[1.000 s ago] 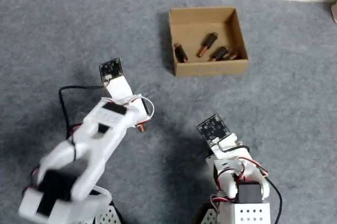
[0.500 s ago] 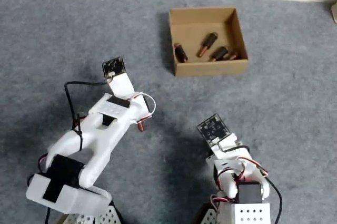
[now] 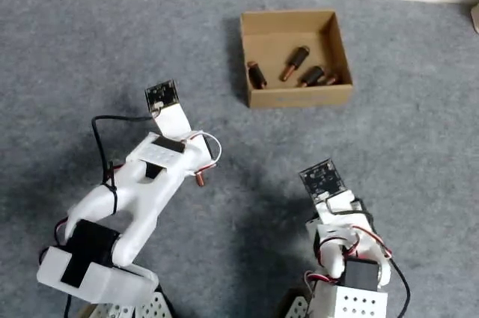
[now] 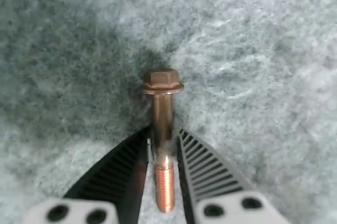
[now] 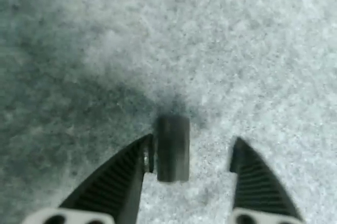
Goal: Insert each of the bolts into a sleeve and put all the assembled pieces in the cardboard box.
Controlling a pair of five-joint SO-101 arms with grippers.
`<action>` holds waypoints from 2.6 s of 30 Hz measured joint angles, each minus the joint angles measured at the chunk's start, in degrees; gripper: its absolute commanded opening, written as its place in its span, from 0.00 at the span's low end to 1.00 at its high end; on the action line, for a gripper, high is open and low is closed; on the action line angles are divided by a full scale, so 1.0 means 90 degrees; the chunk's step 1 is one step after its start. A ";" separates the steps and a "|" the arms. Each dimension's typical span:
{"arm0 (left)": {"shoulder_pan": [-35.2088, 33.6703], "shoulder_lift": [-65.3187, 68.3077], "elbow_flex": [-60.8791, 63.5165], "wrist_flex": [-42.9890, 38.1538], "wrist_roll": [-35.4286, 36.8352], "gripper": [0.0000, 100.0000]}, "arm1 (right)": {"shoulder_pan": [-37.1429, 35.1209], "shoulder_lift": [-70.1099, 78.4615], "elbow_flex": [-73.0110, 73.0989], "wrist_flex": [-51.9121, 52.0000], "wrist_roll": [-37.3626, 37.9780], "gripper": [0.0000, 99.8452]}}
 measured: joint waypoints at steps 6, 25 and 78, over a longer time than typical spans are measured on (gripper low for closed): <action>0.0000 0.0000 0.0000 0.0000 0.0000 0.01 | 0.0010 0.0000 0.0000 0.0000 0.0000 0.25; 0.0000 0.0000 0.0000 0.0000 0.0000 0.01 | 0.0957 -0.0059 0.0000 0.0469 0.1641 0.25; 0.0000 0.0000 0.0000 0.0000 0.0000 0.01 | 0.0332 0.0020 -0.2794 0.0899 0.0557 0.01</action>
